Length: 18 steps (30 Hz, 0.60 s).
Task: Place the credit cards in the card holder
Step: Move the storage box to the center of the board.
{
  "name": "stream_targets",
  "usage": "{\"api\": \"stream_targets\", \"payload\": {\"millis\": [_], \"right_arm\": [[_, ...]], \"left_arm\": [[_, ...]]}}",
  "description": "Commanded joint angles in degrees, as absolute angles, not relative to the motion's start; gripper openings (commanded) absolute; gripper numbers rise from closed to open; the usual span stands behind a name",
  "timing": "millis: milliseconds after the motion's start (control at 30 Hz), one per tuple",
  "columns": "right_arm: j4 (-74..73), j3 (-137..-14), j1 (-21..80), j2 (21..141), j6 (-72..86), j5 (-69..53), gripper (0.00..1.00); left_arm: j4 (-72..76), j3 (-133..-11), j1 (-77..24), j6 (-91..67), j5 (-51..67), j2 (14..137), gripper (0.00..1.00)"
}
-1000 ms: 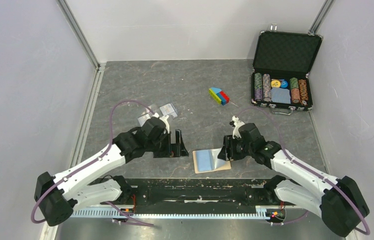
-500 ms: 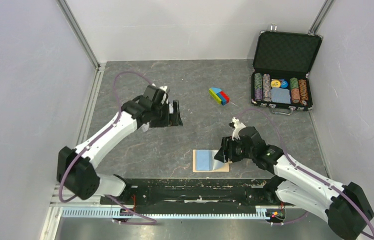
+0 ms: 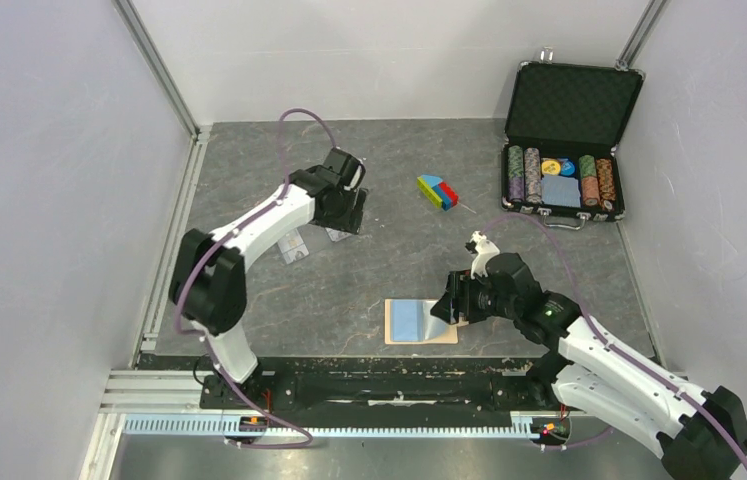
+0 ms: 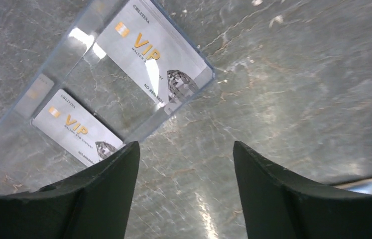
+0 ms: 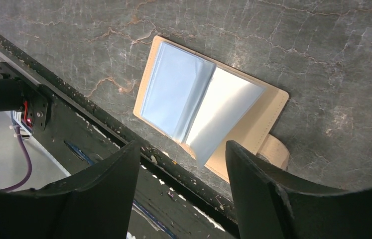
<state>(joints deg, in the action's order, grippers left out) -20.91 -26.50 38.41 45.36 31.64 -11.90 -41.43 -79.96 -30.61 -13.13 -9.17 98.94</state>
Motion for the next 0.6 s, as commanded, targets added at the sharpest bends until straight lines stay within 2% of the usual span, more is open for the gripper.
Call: {"api": "stream_targets", "payload": {"millis": [0, 133, 267, 333, 433, 567], "right_arm": [[-22.4, -29.1, 38.7, 44.6, 30.7, -11.4, 0.66], [-22.9, -28.5, 38.7, 44.6, 30.3, -11.7, 0.66], [-22.9, -28.8, 38.7, 44.5, 30.2, -11.9, 0.66], [-22.8, -29.3, 38.7, 44.9, 29.9, -11.9, 0.66], [-22.8, -30.8, 38.7, 46.4, 29.2, -12.1, 0.67], [-22.6, -33.0, 38.7, 48.7, 28.3, -12.8, 0.67]], "left_arm": [[-40.2, -82.0, -30.3, -6.8, -10.6, 104.3, 0.7], [-39.0, -81.7, -30.2, -4.9, -5.3, 106.7, 0.54], [-39.2, -80.1, -30.5, -3.2, -2.1, 105.9, 0.21], [-39.1, -78.3, -30.7, -2.7, -1.8, 104.2, 0.11], [-39.1, -75.5, -30.9, -1.3, -0.8, 101.2, 0.02], [-40.0, -71.8, -31.0, -0.1, 1.7, 96.7, 0.02]]}}
